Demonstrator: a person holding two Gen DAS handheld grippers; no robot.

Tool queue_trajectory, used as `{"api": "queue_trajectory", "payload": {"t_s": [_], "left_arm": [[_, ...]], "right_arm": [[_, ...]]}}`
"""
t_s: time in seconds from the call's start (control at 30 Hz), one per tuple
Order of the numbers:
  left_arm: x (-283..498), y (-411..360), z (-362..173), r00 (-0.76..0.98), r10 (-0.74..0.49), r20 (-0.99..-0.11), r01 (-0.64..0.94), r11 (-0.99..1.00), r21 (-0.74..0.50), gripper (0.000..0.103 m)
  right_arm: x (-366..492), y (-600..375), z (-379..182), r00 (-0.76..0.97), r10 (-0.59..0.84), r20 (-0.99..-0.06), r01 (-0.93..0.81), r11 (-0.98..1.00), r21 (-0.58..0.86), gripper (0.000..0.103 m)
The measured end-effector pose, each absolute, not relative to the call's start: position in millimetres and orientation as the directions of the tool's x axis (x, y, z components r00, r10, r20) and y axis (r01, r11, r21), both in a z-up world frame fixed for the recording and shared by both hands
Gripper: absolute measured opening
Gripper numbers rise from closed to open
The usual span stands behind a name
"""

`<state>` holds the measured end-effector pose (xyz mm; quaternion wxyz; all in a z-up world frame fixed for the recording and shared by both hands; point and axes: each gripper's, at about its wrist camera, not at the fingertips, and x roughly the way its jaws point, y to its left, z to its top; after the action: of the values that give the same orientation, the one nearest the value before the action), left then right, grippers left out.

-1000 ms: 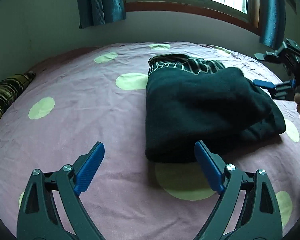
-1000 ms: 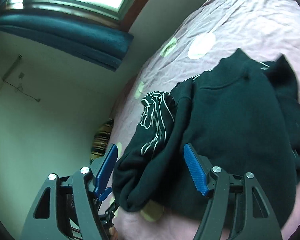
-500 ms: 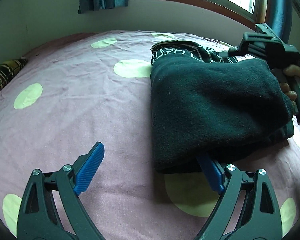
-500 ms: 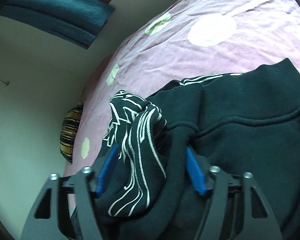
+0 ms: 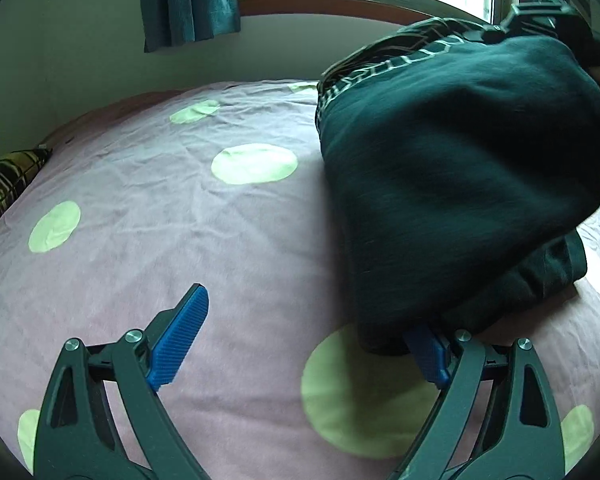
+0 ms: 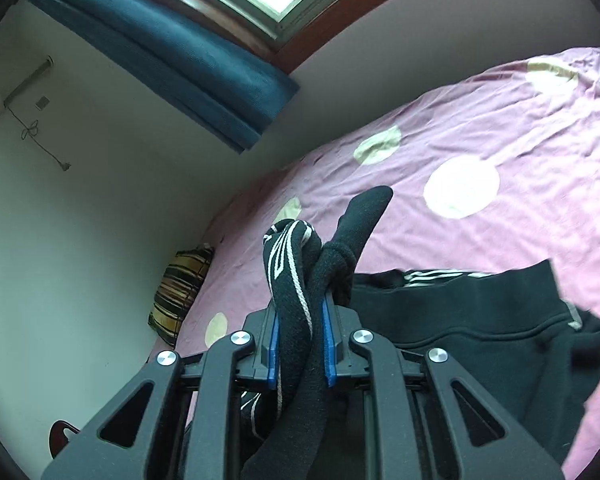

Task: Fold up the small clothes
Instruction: 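Grasp the bundle edge with the right gripper and tuck it under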

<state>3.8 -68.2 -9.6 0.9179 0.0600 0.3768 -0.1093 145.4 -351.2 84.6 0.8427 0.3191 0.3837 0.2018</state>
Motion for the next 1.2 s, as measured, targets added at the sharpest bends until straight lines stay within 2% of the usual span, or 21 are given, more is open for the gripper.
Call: {"api": "queue_trajectory", "payload": {"t_s": [0.13,0.2,0.33,0.43,0.5,0.57,0.67,0.73,0.8,1.0,1.13,1.2], "left_arm": [[12.3,-86.8,-5.3,0.702,-0.186,-0.688,0.268,0.963,0.013,0.093],[13.5,-95.9,-3.0,0.713,-0.197,-0.673,0.286,0.958,0.022,0.099],[12.9,-120.2,-4.9,0.728,-0.199,-0.656,0.331,0.940,0.082,0.100],[12.2,-131.8,-14.9,0.720,-0.194,-0.667,0.361,0.924,0.122,0.100],[15.4,-135.7,-26.0,0.697,-0.171,-0.697,0.367,0.919,0.141,0.100],[18.2,-135.8,-33.1,0.681,-0.163,-0.714,0.370,0.918,0.144,0.100],[14.6,-135.7,-31.7,0.694,-0.158,-0.703,0.364,0.919,0.153,0.100],[14.2,-134.8,-31.9,0.695,-0.158,-0.701,0.362,0.920,0.151,0.100],[14.1,-133.0,-31.7,0.696,-0.162,-0.700,0.358,0.923,0.143,0.100],[15.3,-125.2,-23.1,0.715,-0.165,-0.679,0.331,0.936,0.120,0.100],[14.3,-131.2,-25.2,0.718,-0.148,-0.681,0.334,0.931,0.149,0.100],[15.8,-132.6,-26.9,0.712,-0.147,-0.687,0.339,0.928,0.152,0.100]], "right_arm": [[133.9,-396.5,65.9,0.648,0.549,-0.528,-0.017,0.703,0.711,0.017],[126.0,-420.1,52.2,0.659,0.537,-0.526,0.024,0.685,0.729,0.017],[108.7,-458.5,5.7,0.644,0.529,-0.553,0.120,0.644,0.755,0.017],[101.4,-471.3,-35.0,0.624,0.547,-0.558,0.185,0.591,0.786,0.017],[101.5,-472.1,-47.6,0.629,0.571,-0.528,0.181,0.552,0.814,0.018],[96.2,-477.4,-49.3,0.654,0.592,-0.471,0.182,0.481,0.858,0.023],[77.0,-475.8,-35.7,0.665,0.584,-0.465,0.185,0.474,0.861,0.034],[56.5,-471.4,-24.6,0.683,0.569,-0.457,0.171,0.484,0.858,0.052],[28.2,-463.1,-16.9,0.692,0.566,-0.448,0.160,0.485,0.860,0.059],[-38.8,-445.3,-18.5,0.684,0.563,-0.463,0.176,0.490,0.854,0.060],[-49.8,-425.8,-25.3,0.653,0.611,-0.449,0.171,0.458,0.872,0.062],[-48.7,-417.6,-29.0,0.639,0.608,-0.471,0.177,0.480,0.859,0.063]]}}
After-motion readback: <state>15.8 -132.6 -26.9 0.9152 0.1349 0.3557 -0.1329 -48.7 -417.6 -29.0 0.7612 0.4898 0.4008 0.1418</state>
